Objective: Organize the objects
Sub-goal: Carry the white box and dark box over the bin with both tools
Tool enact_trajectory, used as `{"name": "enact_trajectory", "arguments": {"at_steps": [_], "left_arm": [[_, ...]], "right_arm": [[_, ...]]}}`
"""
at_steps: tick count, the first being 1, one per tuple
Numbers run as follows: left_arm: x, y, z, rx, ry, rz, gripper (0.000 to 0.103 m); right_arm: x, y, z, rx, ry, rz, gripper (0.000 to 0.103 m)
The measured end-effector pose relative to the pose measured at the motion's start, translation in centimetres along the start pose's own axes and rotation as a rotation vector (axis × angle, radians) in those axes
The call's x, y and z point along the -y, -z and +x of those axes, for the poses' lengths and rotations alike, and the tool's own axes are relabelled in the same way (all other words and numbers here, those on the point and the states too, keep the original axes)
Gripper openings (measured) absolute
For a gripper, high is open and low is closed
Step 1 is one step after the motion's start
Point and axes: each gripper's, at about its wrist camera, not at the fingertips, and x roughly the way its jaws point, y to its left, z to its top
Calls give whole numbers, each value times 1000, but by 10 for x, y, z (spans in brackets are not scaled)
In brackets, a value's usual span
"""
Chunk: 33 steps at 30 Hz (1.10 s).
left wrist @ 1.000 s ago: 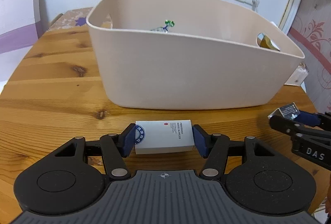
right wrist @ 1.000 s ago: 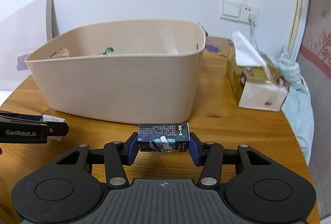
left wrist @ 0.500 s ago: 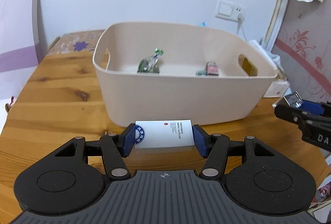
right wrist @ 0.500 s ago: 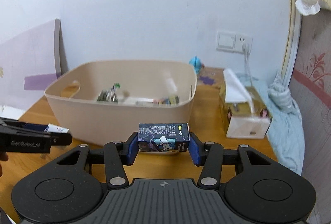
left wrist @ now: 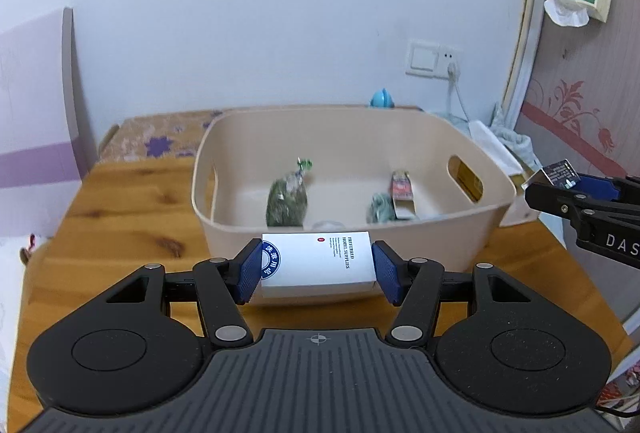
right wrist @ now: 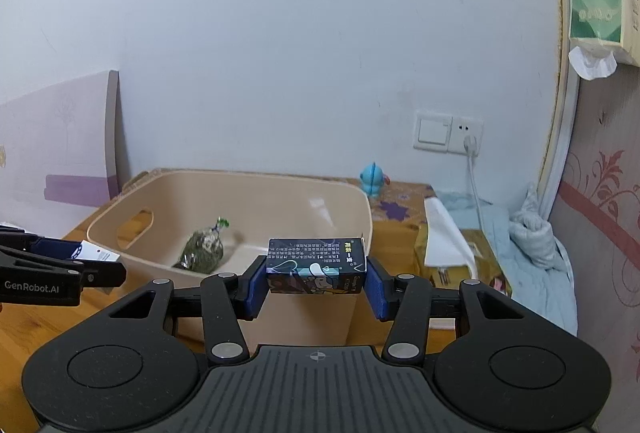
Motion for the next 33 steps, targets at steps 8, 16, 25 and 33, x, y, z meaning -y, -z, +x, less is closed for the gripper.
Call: {"name": "enact_trajectory", "arguments": {"at_steps": [8, 16, 25, 33], "left_arm": [[4, -27, 14, 45, -44, 60, 60], [11, -47, 46, 18, -56, 99, 60], [17, -49, 92, -69, -69, 84, 60], [22, -49, 125, -165, -63, 89, 60]], "right_arm": [[5, -19, 9, 44, 10, -3, 47], [11, -30, 27, 40, -13, 29, 47], [8, -36, 70, -28, -33, 4, 47], [11, -27, 101, -132, -62, 23, 47]]}}
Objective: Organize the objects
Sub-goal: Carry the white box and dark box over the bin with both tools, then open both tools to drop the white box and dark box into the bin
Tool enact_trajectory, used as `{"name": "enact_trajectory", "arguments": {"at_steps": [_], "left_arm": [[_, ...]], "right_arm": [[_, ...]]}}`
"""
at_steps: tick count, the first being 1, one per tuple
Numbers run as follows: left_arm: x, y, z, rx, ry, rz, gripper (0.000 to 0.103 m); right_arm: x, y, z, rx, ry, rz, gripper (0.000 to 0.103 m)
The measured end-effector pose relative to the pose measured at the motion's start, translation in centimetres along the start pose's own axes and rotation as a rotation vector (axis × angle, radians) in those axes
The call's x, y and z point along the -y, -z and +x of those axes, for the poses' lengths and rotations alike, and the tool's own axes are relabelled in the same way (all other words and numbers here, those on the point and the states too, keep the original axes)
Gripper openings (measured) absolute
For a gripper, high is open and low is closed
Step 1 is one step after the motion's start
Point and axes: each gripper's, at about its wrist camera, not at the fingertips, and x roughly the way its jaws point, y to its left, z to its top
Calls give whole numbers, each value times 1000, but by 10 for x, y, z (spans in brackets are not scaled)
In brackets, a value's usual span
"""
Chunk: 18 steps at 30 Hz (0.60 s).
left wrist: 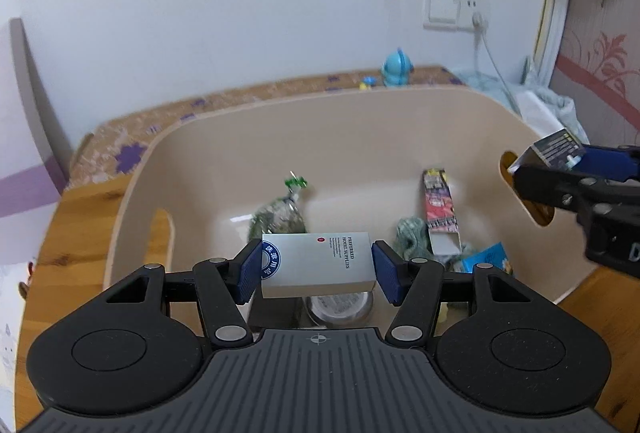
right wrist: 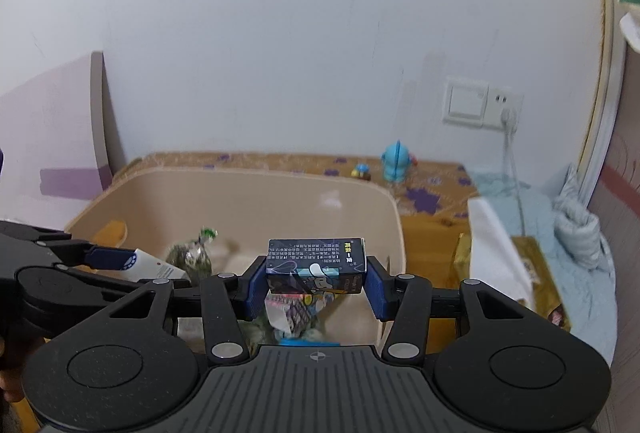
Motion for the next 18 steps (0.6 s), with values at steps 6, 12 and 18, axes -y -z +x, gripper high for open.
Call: {"name": "enact_trajectory", "arguments": {"at_steps": [6, 12, 18], "left_arm": [[2, 3, 13, -47, -11, 16, 60], [-5, 6, 19, -82, 5, -8, 61], [-8, 7, 10, -72, 9, -36, 81]], "right_arm": [[-4, 11, 17, -62, 17, -41, 47], [-10, 10, 17, -77, 22, -64, 56], [-10, 8, 12, -76, 14, -46, 77]]}}
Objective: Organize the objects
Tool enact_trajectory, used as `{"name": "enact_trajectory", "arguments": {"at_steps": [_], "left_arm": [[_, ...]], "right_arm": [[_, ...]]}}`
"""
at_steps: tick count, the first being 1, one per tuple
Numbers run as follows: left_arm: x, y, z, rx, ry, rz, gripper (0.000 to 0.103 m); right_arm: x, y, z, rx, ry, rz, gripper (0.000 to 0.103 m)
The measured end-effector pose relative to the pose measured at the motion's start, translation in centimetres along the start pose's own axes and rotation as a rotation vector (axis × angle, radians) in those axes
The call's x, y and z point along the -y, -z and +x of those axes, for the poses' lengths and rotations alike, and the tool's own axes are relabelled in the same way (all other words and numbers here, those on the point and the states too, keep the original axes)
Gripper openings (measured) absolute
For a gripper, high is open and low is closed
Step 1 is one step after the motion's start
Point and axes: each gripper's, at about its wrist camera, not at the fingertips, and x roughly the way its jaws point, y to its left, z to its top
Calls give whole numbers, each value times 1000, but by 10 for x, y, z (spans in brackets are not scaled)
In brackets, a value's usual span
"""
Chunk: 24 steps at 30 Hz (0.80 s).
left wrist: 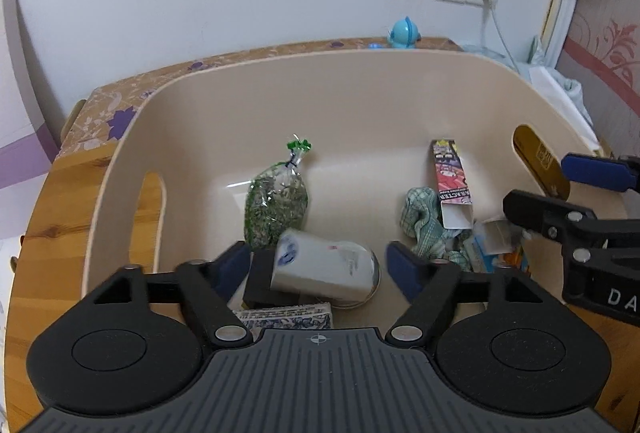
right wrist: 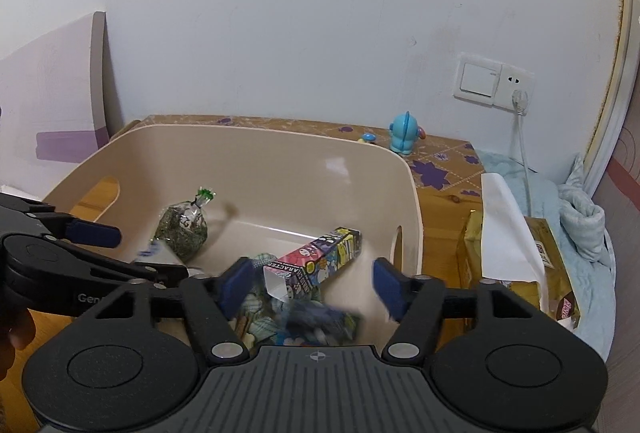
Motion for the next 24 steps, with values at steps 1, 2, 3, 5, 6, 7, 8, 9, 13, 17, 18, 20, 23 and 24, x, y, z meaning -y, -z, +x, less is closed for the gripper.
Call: {"name": "enact_trajectory", "arguments": {"at_steps": [1, 2, 3, 5, 6, 7, 8, 9, 13, 17, 18, 20, 23, 24], "left_arm": [[-1, 0, -3, 6, -3, -4, 84], [-2, 0, -6, 12, -8, -8, 86], [-2, 0, -9, 17, -15, -10, 87], [-4, 0, -15, 22, -26, -15, 89], [-4, 1, -18, 25, -29, -15, 89], [-4, 2, -21, 30, -34, -13, 90], [-4, 2, -24, 36, -40, -11, 91], [-4, 3, -27, 43, -47, -11, 91], [-5, 6, -40, 61, -45, -19, 92], [-4, 10, -53, 80, -48, -9, 92], [-3, 11, -56, 87, -53, -5, 92], [-3, 13, -63, 99, -56, -3, 92], [-3, 17, -75, 117, -50, -11, 92], [-4, 18, -79, 123, -48, -13, 92]], "right_arm": [[0, -1, -3, 6, 5, 3, 81], [0, -1, -6, 14, 3, 6, 82], [1, -2, -10, 18, 0, 10, 85], [2, -3, -16, 29, -11, 22, 90], [2, -3, -19, 33, -10, 26, 97], [2, -3, -22, 39, -6, 26, 102], [2, -3, -25, 44, -7, 23, 102], [2, -3, -27, 46, -9, 20, 102], [3, -2, -36, 49, -2, 22, 103], [5, 0, -44, 51, 3, 40, 103], [6, 1, -46, 51, 5, 45, 103], [7, 4, -49, 48, 8, 53, 103], [8, 8, -54, 43, 13, 66, 103], [8, 9, -56, 41, 14, 68, 103]]}}
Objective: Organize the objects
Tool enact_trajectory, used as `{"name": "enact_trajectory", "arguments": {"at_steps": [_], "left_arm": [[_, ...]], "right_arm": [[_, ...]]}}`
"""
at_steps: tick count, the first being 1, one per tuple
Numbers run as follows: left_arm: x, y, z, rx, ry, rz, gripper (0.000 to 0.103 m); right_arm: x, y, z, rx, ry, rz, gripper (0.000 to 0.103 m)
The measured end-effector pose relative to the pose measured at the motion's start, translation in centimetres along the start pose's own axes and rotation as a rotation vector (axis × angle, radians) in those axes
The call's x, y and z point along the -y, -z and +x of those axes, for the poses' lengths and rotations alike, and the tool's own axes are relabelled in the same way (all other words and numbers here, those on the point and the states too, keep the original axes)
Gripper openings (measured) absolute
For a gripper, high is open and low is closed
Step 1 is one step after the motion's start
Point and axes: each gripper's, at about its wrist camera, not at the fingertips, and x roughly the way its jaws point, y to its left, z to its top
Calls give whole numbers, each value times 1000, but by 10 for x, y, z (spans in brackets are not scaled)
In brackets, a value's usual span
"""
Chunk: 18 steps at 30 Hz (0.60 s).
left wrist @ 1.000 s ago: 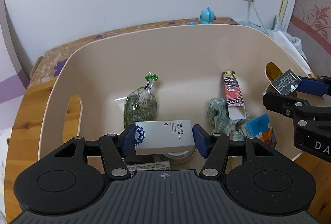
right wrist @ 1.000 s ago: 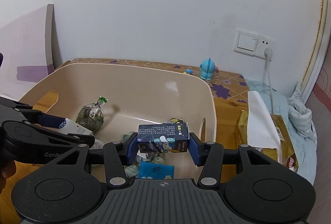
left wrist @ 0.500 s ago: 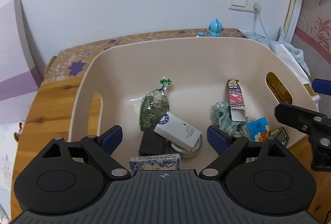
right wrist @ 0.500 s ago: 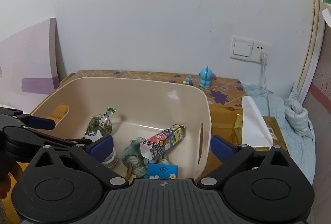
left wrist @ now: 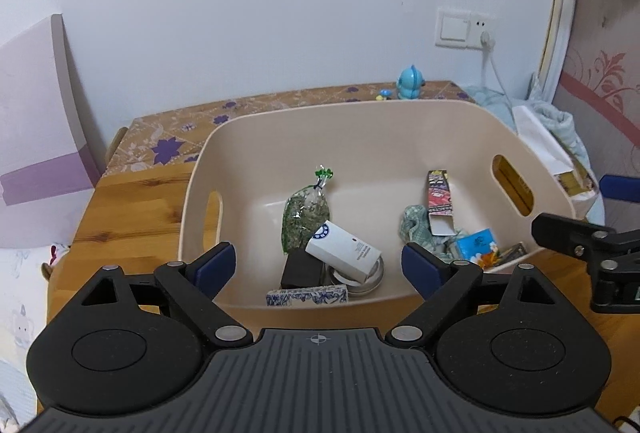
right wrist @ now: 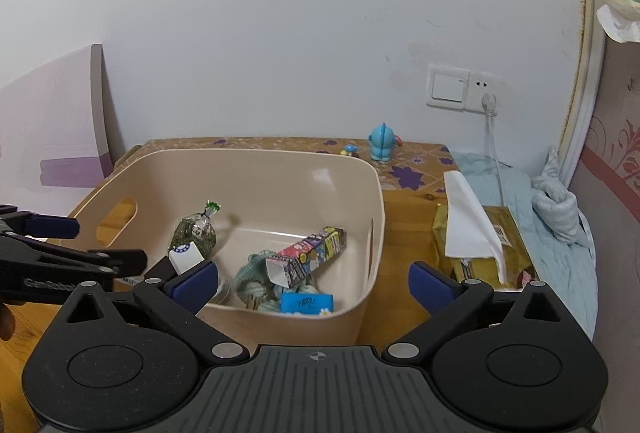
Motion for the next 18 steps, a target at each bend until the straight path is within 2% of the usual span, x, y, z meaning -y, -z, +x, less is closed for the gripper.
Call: {"name": "enact_trajectory", "arguments": {"at_steps": [6, 14, 18], "left_arm": [[0, 7, -20, 11, -32, -5, 92], [-3, 20, -48, 41, -23, -19, 92], [-4, 28, -62, 50, -45, -41, 92]], "right_arm": [[-3, 8, -10, -6, -1, -9, 103], [-8, 23, -24, -4, -6, -12, 103], [-10, 32, -28, -15, -10, -4, 103]]}}
